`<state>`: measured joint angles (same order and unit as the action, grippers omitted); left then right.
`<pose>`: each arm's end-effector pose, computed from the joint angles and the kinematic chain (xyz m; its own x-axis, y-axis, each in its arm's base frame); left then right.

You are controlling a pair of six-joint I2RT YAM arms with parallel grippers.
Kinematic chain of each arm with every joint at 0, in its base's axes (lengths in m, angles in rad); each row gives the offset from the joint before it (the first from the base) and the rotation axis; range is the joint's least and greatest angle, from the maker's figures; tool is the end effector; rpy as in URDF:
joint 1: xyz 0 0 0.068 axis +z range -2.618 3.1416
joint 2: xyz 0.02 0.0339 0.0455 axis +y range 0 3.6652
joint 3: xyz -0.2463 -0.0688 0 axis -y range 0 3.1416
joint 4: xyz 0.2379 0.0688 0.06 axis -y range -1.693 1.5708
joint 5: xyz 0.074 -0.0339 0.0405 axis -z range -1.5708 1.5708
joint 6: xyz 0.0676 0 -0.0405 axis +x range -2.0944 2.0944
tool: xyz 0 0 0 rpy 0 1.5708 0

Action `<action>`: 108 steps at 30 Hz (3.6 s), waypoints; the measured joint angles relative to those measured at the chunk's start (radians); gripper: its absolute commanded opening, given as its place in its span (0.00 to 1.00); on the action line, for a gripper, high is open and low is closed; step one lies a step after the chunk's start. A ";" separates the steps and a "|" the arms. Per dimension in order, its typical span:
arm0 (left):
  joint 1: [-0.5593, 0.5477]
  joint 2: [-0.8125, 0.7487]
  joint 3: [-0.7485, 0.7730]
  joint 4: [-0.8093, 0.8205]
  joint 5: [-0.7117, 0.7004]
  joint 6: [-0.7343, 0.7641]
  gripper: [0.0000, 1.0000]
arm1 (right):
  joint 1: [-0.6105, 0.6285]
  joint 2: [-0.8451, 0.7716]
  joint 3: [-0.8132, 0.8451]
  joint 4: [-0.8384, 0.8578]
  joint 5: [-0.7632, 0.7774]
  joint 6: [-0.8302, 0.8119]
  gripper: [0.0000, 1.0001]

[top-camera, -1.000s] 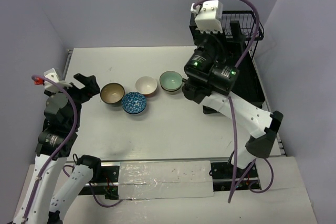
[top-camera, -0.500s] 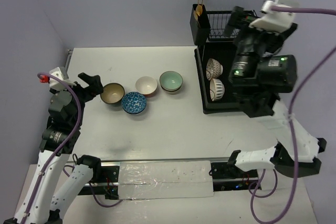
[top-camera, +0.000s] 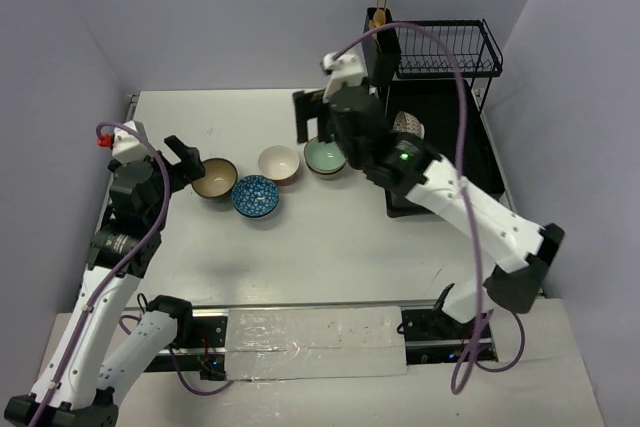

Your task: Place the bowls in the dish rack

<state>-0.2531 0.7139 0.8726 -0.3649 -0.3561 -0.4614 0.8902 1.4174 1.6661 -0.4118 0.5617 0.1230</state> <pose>0.1935 -0.0257 0.3435 -0.1349 -0.3961 -0.9082 -0.1739 0.9119 -0.3719 0.2342 0.2320 0.4523 -0.1415 -0.0098 -0.9899 -0.3121 0.9494 0.0352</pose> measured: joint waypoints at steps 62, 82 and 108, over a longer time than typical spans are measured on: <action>0.000 0.085 -0.071 -0.029 0.003 0.009 0.99 | 0.036 0.473 -0.268 -0.124 -0.204 0.579 0.00; 0.000 0.119 -0.071 -0.028 0.027 0.009 0.99 | -0.053 0.273 -0.551 -0.084 -0.228 0.435 0.43; 0.000 0.119 -0.071 -0.028 0.030 0.009 0.99 | -0.076 0.360 -0.362 0.002 -0.367 -0.108 0.42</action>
<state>-0.2527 0.8330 0.8021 -0.3931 -0.3264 -0.4522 0.8146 1.7779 1.3045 -0.4103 0.1951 0.0151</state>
